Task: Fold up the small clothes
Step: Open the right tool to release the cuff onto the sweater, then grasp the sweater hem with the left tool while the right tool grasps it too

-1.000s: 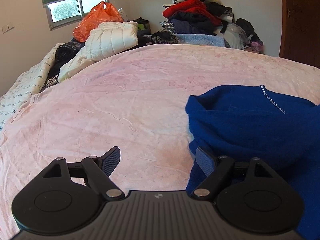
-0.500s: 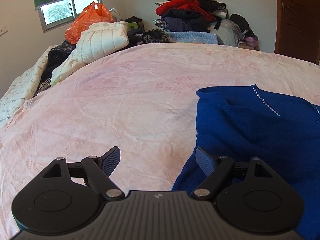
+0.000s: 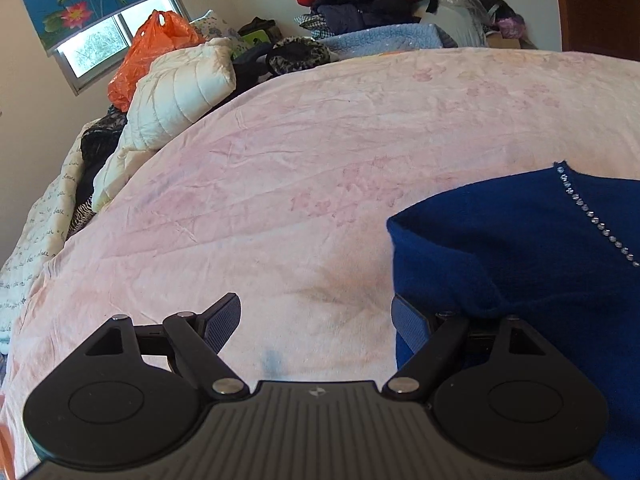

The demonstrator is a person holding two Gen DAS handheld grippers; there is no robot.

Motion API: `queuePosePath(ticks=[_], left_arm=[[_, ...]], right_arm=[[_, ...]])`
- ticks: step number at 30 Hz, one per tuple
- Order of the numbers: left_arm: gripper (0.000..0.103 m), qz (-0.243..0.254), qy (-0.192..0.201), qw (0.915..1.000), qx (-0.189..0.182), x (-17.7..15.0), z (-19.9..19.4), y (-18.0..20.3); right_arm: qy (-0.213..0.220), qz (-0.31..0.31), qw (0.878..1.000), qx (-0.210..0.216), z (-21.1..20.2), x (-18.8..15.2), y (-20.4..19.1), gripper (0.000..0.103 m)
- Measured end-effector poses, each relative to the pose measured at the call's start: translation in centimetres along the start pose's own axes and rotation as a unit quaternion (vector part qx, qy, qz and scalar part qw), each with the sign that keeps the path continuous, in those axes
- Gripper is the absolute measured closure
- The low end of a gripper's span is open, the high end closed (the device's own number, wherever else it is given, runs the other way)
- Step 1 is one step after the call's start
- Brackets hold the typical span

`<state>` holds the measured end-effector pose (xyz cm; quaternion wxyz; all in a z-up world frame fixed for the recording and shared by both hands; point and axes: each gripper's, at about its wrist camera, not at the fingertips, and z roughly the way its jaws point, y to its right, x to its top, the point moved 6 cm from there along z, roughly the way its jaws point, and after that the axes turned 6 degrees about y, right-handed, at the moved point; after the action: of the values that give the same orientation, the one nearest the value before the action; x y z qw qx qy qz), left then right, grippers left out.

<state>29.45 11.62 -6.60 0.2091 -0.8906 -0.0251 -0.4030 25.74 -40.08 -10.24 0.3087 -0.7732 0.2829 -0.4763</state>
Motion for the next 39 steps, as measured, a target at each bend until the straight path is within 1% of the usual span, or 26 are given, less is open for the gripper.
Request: queuePosePath(ticks=[1,2,3,6,9,12,13,14,15,16,17,18,19,20,21,22,23,24,25,26,27,29,31,35,37,39], left_arm=[[0.020,0.005,-0.004,0.9999,0.013,0.1,0.7,0.2],[0.020,0.009,-0.007,0.9997,0.023,0.1,1.3,0.3],[0.019,0.011,-0.009,0.9994,0.031,0.1,1.9,0.4],[0.019,0.010,-0.001,0.9988,0.048,0.6,2.5,0.3],[0.019,0.009,0.014,0.9979,0.063,1.2,1.7,-0.2],[0.019,-0.006,0.025,0.9975,0.065,1.1,0.4,-1.4],[0.020,-0.012,0.030,0.9975,0.063,0.9,-0.2,-1.9],[0.020,-0.017,0.037,0.9976,0.056,0.7,-0.9,-2.2],[0.020,-0.020,0.045,0.9978,0.045,0.4,-1.7,-2.5],[0.020,-0.019,0.048,0.9981,0.033,0.0,-2.4,-2.6],[0.020,-0.016,0.048,0.9985,0.018,-0.3,-2.9,-2.4],[0.020,-0.013,0.048,0.9988,0.000,-0.7,-3.3,-2.2],[0.019,-0.005,0.043,0.9988,-0.022,-1.1,-3.6,-1.6],[0.019,0.011,0.031,0.9986,-0.042,-1.6,-3.4,-0.6],[0.019,0.028,0.018,0.9981,-0.052,-2.1,-3.1,0.2],[0.019,0.041,0.012,0.9981,-0.045,-2.6,-2.7,0.8],[0.019,0.046,0.022,0.9982,-0.030,-3.1,-2.8,0.9],[0.019,0.049,0.037,0.9979,-0.022,-3.4,-3.4,0.8],[0.019,0.052,0.048,0.9972,-0.023,-3.7,-4.3,0.6],[0.019,0.053,0.057,0.9965,-0.033,-3.9,-5.4,0.3],[0.019,0.050,0.063,0.9955,-0.049,-4.3,-6.4,0.0],[0.019,0.045,0.068,0.9921,-0.095,-5.4,-8.5,-0.6],[0.019,0.036,0.058,0.9883,-0.136,-6.9,-9.8,-1.7],[0.019,0.003,0.023,0.9782,-0.207,-10.1,-10.6,-4.9],[0.019,-0.007,0.008,0.9707,-0.240,-11.8,-10.7,-6.4],[0.019,-0.014,-0.002,0.9626,-0.271,-13.6,-11.1,-7.6]], right_arm=[[-0.004,-0.016,1.000,-0.008,0.1,0.0,-0.1,0.065],[-0.010,-0.036,0.999,-0.016,0.2,0.0,-0.2,0.073],[-0.014,-0.058,0.998,-0.023,0.2,0.0,-0.4,0.085],[-0.009,-0.113,0.993,-0.032,0.0,0.4,-1.1,0.089],[0.016,-0.143,0.989,-0.032,-0.3,1.2,-1.7,0.092],[0.009,-0.169,0.984,-0.061,0.3,1.2,-1.1,0.092],[0.007,-0.180,0.980,-0.081,0.4,1.0,-0.8,0.092],[0.013,-0.191,0.976,-0.103,0.2,0.9,-0.7,0.086],[0.029,-0.200,0.974,-0.105,-0.4,0.8,-1.1,0.088],[0.044,-0.210,0.973,-0.089,-1.0,0.7,-1.7,0.085],[0.049,-0.222,0.972,-0.065,-1.4,0.5,-2.5,0.083],[0.041,-0.234,0.970,-0.045,-1.5,0.0,-3.2,0.080],[0.020,-0.246,0.968,-0.033,-1.1,-0.6,-3.7,0.066],[-0.008,-0.256,0.966,-0.031,-0.4,-1.3,-3.9,0.060],[-0.039,-0.264,0.962,-0.049,0.5,-2.0,-3.7,0.054],[-0.048,-0.272,0.958,-0.075,1.0,-2.3,-3.4,0.058],[-0.037,-0.276,0.957,-0.083,0.9,-2.2,-3.4,0.059],[-0.030,-0.267,0.959,-0.090,0.4,-1.9,-3.5,0.058],[-0.020,-0.254,0.962,-0.096,-0.4,-1.6,-3.7,0.052],[-0.010,-0.248,0.964,-0.091,-1.4,-1.3,-4.0,0.048],[-0.006,-0.250,0.965,-0.076,-2.6,-1.5,-4.3,0.045],[-0.010,-0.264,0.963,-0.046,-5.2,-1.8,-4.9,0.039],[-0.032,-0.267,0.963,-0.019,-7.5,-2.6,-4.8,0.028],[-0.124,-0.228,0.965,0.031,-11.8,-5.4,-3.1,0.027],[-0.160,-0.215,0.962,0.048,-13.7,-7.1,-2.2,0.027],[-0.186,-0.199,0.961,0.056,-15.6,-8.8,-1.3,0.026]])
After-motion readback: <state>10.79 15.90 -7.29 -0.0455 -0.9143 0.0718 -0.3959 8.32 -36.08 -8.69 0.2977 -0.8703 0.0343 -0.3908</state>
